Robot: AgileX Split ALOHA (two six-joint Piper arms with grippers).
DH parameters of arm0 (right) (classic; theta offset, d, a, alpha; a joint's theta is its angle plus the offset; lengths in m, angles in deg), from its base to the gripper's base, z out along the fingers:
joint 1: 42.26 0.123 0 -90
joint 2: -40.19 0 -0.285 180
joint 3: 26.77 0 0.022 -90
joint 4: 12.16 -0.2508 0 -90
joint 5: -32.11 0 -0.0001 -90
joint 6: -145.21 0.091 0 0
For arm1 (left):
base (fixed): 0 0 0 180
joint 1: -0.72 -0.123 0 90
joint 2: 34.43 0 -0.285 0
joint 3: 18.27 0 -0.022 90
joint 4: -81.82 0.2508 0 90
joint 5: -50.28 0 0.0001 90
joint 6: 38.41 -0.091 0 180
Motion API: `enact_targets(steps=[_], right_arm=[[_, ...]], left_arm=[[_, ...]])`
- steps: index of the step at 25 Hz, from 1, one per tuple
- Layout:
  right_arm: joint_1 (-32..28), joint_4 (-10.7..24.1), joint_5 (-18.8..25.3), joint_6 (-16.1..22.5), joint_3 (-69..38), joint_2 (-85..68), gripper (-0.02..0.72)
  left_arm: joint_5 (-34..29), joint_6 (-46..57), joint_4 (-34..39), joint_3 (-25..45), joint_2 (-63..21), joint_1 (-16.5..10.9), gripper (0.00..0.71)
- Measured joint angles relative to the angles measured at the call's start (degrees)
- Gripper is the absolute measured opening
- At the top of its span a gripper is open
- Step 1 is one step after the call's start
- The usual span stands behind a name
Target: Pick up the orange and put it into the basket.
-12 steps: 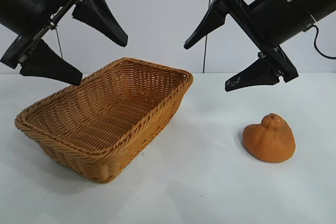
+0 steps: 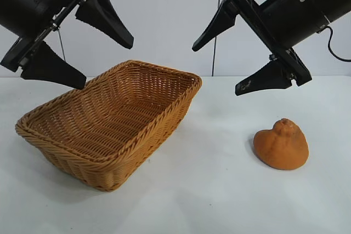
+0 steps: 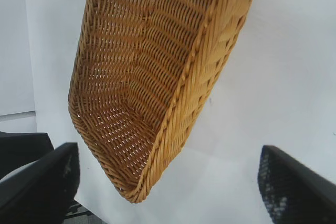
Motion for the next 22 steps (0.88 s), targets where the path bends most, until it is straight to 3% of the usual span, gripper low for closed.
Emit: enact_targets(steps=[17, 22], right_arm=[[0.00, -0.04, -0.02, 0.00, 0.00, 0.00, 0.631], [0.00, -0.04, -0.02, 0.00, 0.00, 0.00, 0.631]], left_arm=[[0.00, -0.42, -0.17, 0.00, 0.00, 0.00, 0.661], [0.00, 2.54, 3.56, 0.00, -3.06, 0.00, 0.661]])
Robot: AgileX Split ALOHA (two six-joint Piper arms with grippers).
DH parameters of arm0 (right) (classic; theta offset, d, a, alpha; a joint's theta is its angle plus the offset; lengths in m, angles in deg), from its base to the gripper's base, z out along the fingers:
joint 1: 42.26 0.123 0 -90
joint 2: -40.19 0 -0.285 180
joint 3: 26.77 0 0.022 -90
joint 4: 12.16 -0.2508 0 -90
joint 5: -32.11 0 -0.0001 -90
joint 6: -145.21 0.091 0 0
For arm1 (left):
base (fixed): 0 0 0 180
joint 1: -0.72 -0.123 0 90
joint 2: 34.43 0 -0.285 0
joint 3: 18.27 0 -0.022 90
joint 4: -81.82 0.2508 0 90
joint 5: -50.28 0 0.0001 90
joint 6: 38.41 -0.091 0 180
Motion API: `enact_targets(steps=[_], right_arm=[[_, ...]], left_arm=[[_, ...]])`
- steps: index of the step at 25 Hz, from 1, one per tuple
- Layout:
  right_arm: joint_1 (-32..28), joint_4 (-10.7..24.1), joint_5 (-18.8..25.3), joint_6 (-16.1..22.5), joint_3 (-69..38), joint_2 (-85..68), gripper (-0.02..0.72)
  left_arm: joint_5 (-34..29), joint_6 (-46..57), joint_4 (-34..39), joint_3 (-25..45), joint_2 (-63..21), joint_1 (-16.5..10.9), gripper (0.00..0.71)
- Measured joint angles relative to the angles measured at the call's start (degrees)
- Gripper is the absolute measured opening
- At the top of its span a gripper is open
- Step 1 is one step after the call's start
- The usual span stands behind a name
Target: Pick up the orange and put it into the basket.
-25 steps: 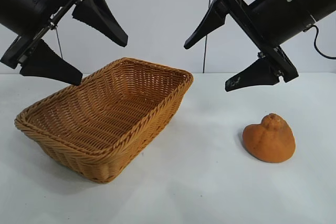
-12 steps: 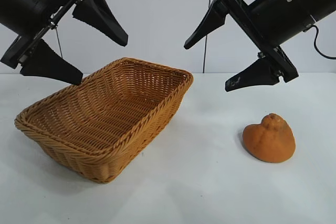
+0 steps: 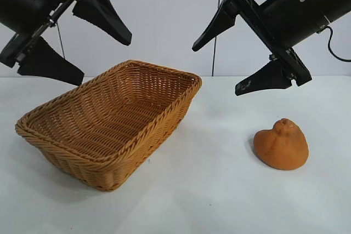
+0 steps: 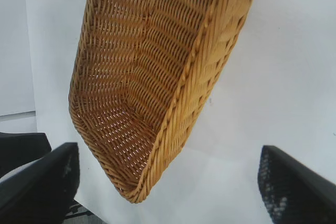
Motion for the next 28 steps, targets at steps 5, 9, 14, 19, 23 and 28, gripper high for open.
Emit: enact_targets(steps=[5, 9, 14, 19, 23, 28], right_arm=[[0.00, 0.00, 0.00, 0.00, 0.00, 0.00, 0.631], [0.00, 0.00, 0.00, 0.00, 0.00, 0.00, 0.631], [0.00, 0.00, 0.00, 0.00, 0.00, 0.00, 0.631], [0.00, 0.00, 0.00, 0.00, 0.00, 0.00, 0.631], [0.00, 0.00, 0.00, 0.00, 0.00, 0.00, 0.631], [0.00, 0.00, 0.00, 0.00, 0.00, 0.00, 0.631]], left_arm=[[-0.87, 12.82, 8.84, 0.00, -5.13, 0.00, 0.661], [-5.52, 27.88, 14.92, 0.00, -6.77, 0.21, 0.661], [-6.37, 42.87, 24.13, 0.00, -7.06, 3.55, 0.661], [-6.37, 62.03, 37.46, 0.00, -7.06, 7.74, 0.661], [-5.49, 75.51, 43.30, 0.00, -7.06, 9.63, 0.661], [-4.78, 84.76, 47.38, 0.00, -7.06, 9.89, 0.661]])
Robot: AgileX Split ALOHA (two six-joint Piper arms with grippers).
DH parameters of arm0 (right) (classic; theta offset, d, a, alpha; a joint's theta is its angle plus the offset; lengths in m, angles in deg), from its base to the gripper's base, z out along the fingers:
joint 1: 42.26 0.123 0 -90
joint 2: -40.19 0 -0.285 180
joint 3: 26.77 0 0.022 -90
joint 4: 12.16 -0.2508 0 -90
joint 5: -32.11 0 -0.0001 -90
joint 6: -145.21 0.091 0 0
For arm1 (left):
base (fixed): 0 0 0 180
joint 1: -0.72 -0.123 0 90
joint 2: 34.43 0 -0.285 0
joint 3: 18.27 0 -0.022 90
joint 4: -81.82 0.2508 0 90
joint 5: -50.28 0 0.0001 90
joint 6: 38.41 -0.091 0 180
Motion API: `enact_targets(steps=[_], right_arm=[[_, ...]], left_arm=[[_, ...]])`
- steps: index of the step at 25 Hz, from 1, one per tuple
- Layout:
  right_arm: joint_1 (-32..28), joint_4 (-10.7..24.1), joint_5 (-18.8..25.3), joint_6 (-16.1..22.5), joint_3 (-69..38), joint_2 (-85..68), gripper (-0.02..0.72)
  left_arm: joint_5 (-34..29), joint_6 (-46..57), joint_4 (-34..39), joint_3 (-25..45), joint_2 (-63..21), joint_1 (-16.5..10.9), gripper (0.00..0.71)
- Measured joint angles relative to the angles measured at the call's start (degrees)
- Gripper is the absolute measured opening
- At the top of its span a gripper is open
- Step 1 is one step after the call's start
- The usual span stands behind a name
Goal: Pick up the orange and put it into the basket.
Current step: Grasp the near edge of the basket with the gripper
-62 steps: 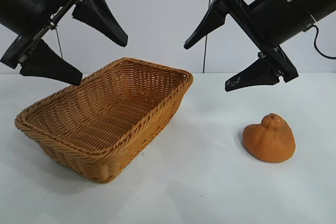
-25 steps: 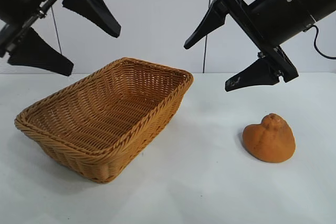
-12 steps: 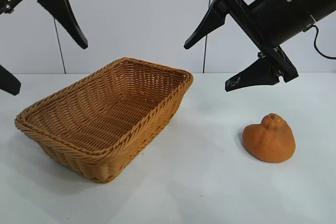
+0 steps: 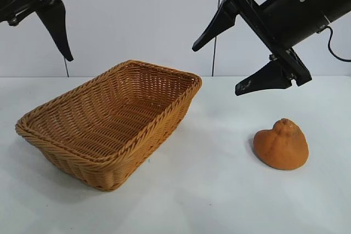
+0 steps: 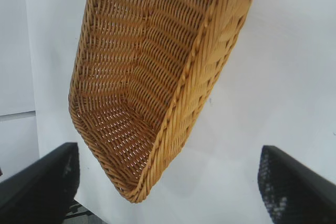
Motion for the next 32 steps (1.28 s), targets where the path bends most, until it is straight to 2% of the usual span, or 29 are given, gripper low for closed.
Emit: enact_targets(steps=[15, 32], right_arm=[[0.00, 0.00, 0.00, 0.00, 0.00, 0.00, 0.631], [0.00, 0.00, 0.26, 0.00, 0.00, 0.00, 0.631]], left_arm=[[0.28, 1.74, -0.55, 0.00, 11.97, 0.00, 0.661], [13.92, 2.10, -2.81, 0.84, 24.31, 0.00, 0.640]])
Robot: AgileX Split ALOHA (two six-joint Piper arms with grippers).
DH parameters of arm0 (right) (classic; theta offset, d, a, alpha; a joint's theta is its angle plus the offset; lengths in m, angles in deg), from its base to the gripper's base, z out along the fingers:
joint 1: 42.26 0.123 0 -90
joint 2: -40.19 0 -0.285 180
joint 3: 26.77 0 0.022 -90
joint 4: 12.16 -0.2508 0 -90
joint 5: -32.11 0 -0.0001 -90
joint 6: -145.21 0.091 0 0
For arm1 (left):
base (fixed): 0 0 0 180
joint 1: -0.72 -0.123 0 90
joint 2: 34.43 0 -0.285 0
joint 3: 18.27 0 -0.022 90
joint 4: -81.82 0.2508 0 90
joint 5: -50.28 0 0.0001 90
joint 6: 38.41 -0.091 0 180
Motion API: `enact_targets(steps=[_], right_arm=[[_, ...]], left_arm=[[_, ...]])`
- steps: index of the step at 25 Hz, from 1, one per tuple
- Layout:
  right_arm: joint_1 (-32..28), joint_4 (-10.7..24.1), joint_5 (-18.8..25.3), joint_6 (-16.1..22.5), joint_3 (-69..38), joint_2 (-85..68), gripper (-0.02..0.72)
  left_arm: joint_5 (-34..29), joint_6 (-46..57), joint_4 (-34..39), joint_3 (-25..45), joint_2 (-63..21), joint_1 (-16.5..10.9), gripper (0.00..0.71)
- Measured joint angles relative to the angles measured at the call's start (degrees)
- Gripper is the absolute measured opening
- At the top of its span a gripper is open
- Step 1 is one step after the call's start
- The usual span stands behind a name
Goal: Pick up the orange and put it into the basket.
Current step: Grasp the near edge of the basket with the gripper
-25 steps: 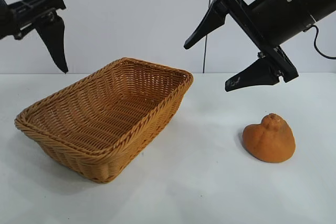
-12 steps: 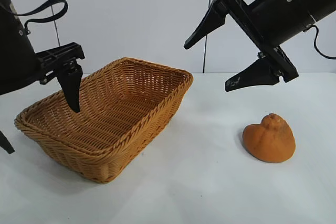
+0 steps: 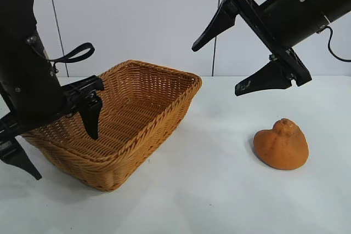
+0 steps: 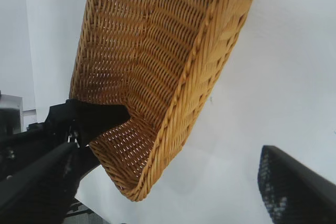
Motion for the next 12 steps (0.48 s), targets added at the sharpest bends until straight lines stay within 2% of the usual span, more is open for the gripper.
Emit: enact_targets(steps=[6, 12], right_arm=[[0.00, 0.00, 0.00, 0.00, 0.00, 0.00, 0.631], [0.00, 0.00, 0.00, 0.00, 0.00, 0.00, 0.631]], left_arm=[[4.56, 0.05, -2.03, 4.71, 0.22, 0.00, 0.636], [9.25, -0.38, -3.74, 5.59, 0.40, -0.24, 0.636]])
